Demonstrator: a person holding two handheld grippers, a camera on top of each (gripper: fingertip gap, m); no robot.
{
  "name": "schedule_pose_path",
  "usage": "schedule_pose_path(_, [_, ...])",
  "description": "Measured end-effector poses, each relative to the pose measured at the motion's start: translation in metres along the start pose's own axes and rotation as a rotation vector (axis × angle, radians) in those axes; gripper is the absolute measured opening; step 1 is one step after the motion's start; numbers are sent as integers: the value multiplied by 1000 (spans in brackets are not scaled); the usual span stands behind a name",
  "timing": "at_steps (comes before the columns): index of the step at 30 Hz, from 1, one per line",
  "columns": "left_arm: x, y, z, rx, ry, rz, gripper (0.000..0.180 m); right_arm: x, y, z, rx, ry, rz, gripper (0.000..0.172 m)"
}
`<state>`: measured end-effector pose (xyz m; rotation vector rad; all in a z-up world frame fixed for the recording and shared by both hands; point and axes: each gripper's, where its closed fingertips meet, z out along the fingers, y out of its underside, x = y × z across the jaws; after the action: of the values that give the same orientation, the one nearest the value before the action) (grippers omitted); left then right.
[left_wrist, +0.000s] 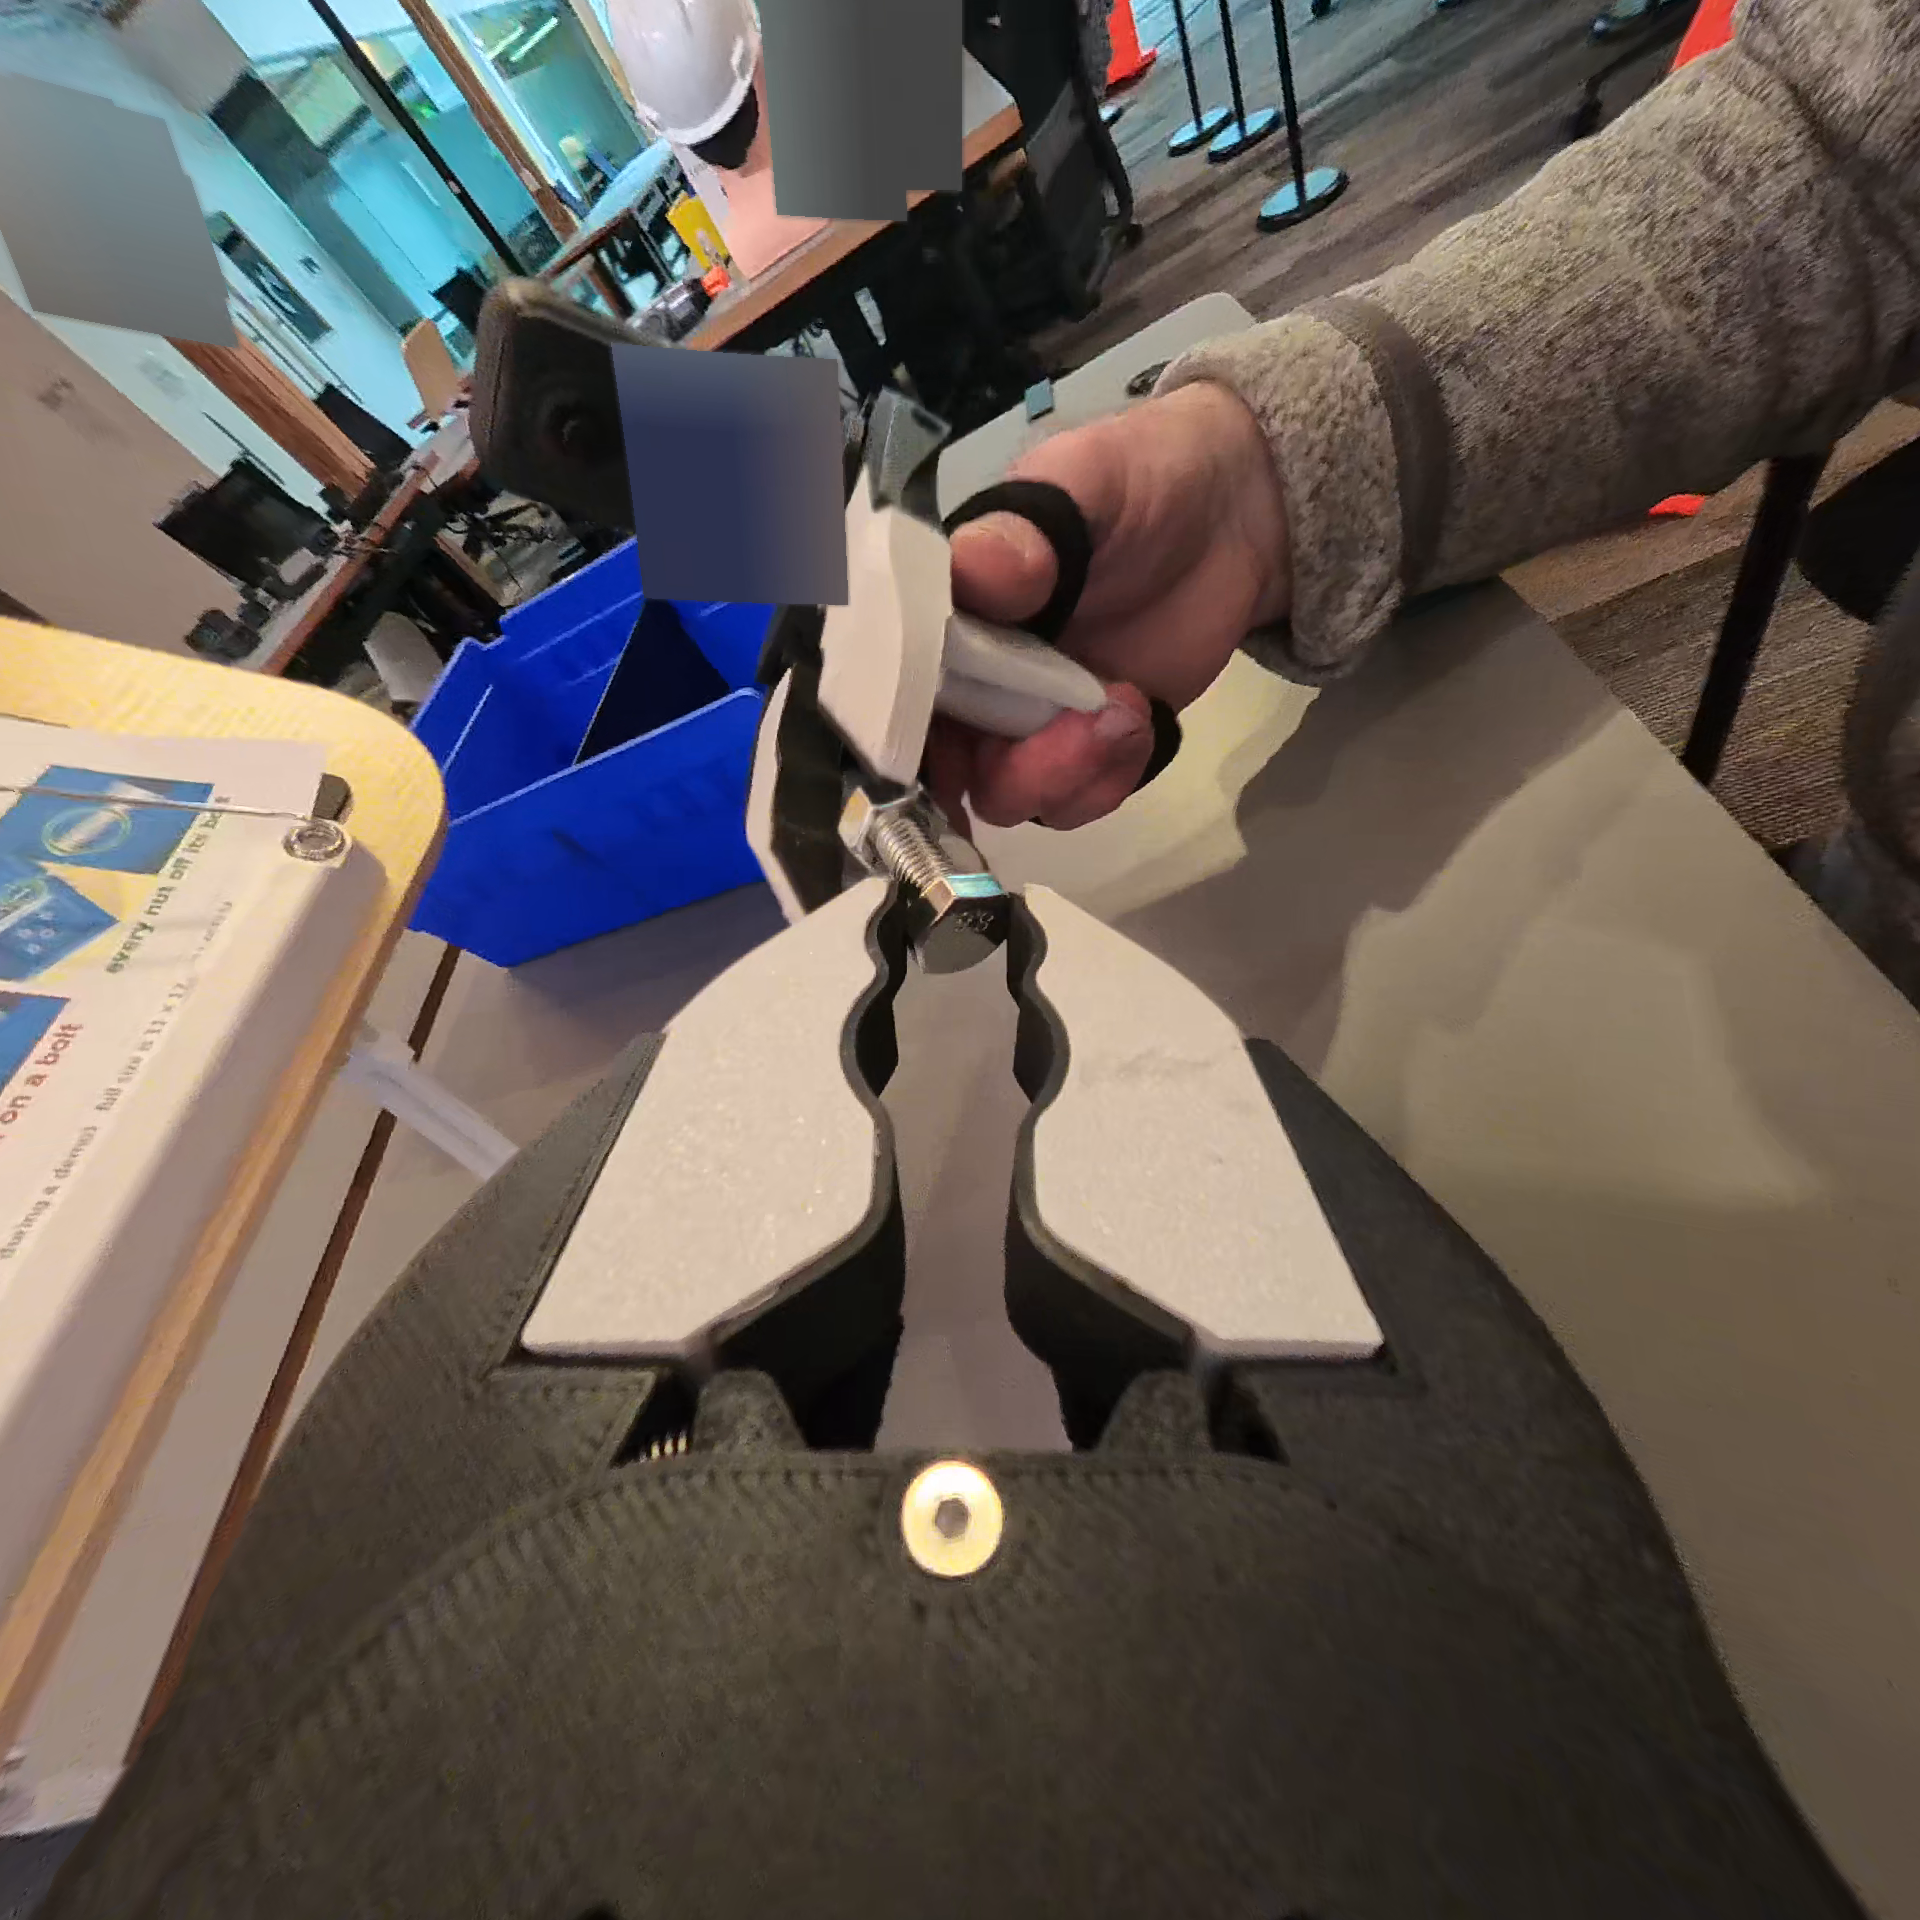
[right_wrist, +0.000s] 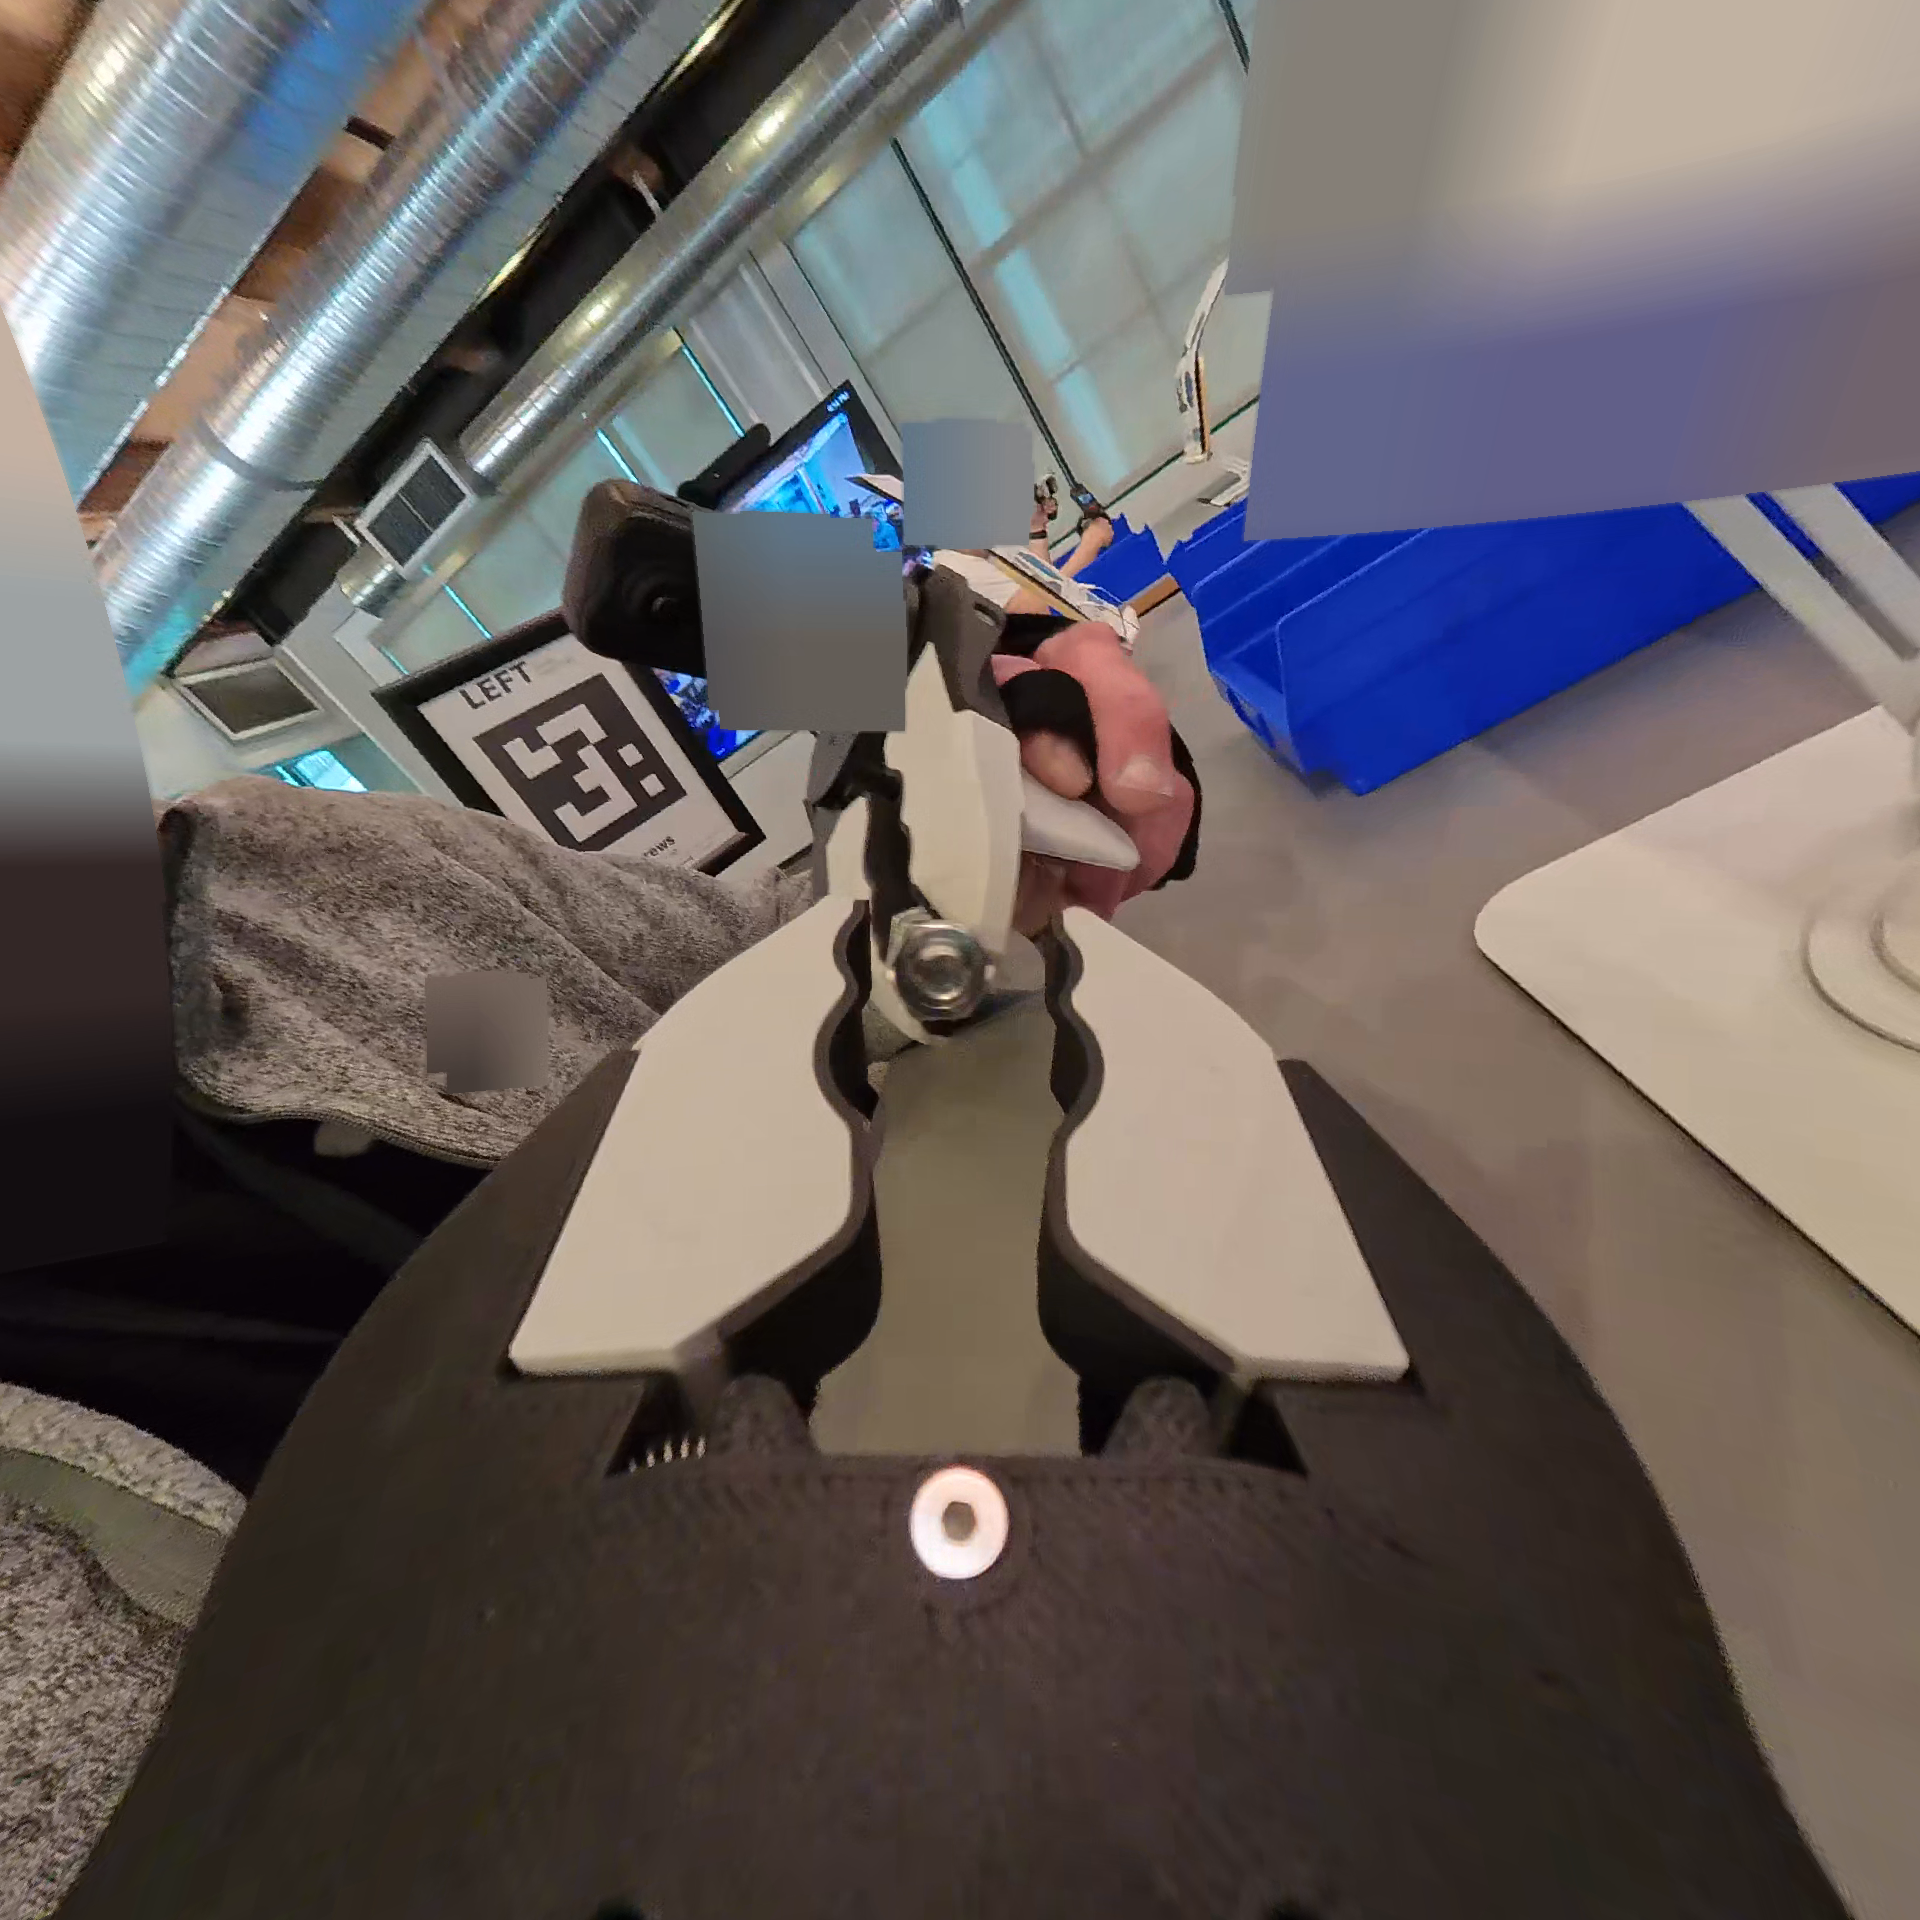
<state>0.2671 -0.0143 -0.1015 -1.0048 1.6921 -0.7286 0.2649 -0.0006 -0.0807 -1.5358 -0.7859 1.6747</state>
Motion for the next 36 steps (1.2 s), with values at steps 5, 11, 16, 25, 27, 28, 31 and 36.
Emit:
schedule_pose_path(5, [-5, -7, -5, 7, -53, 2, 18, 2, 10, -2, -64, 31, -14, 33])
schedule_pose_path(11, [-15, -18, -20, 95, -60, -45, 18, 23, 19, -22, -122, 169, -49, 18])
schedule_pose_path(16, [-5, -11, -6, 42, -35, -5, 18, 2, 0, -12, -88, 104, -97, 38])
schedule_pose_path(25, [-3, -7, -3, 31, -32, -15, 18, 3, 4, -2, -84, 34, -10, 41])
schedule_pose_path(27, [-7, -7, -6, 74, -46, -38, 17, 21, 21, -9, -176, 122, 16, 26])
schedule_pose_path(28, [-10, -16, -11, 145, -30, -107, 17, 27, 30, -12, -221, 161, -11, 29])
schedule_pose_path(31, [-14, -13, -13, 102, -56, -69, 17, 20, 26, -14, -179, 122, 0, 28])
schedule_pose_path(36, [-5, -13, -5, 111, -21, -64, 18, -3, -2, -14, -75, 33, -63, 37])
